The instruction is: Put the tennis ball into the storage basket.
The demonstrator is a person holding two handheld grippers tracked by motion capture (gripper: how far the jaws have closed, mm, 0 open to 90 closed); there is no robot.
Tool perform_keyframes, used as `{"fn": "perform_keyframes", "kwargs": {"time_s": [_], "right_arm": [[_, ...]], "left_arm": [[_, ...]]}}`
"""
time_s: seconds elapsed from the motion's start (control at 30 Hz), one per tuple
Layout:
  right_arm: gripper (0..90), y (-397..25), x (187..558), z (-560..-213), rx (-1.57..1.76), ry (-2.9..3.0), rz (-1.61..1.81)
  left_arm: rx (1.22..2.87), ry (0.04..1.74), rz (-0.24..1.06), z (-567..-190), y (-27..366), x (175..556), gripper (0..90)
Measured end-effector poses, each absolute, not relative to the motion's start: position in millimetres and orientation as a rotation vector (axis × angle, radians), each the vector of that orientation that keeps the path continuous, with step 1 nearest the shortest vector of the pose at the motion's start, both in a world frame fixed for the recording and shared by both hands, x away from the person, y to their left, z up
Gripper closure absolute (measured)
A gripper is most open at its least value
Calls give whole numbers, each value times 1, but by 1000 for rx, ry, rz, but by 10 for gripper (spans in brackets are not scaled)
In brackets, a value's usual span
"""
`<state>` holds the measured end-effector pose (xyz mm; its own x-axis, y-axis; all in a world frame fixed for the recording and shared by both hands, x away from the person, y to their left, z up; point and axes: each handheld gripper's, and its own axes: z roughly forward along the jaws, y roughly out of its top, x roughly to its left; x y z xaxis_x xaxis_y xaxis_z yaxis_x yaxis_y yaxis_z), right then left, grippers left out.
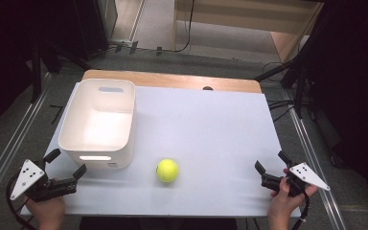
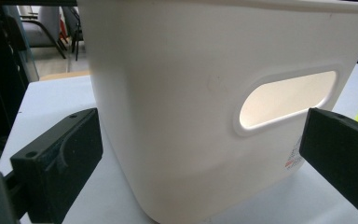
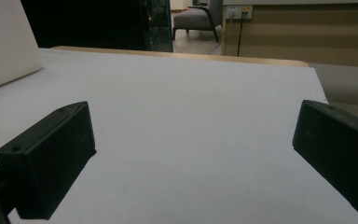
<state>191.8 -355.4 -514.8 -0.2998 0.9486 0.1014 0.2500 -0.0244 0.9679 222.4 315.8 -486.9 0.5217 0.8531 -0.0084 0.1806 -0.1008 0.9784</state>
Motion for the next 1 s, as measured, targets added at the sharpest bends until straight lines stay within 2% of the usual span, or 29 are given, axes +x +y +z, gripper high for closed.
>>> {"fn": "perform_keyframes", "kwargs": {"time_s": [1.0], "right_arm": [[0,-323,193,-496,1202,1723,1330]], "left_arm": [[1594,900,714,-487,316,222,0]]}}
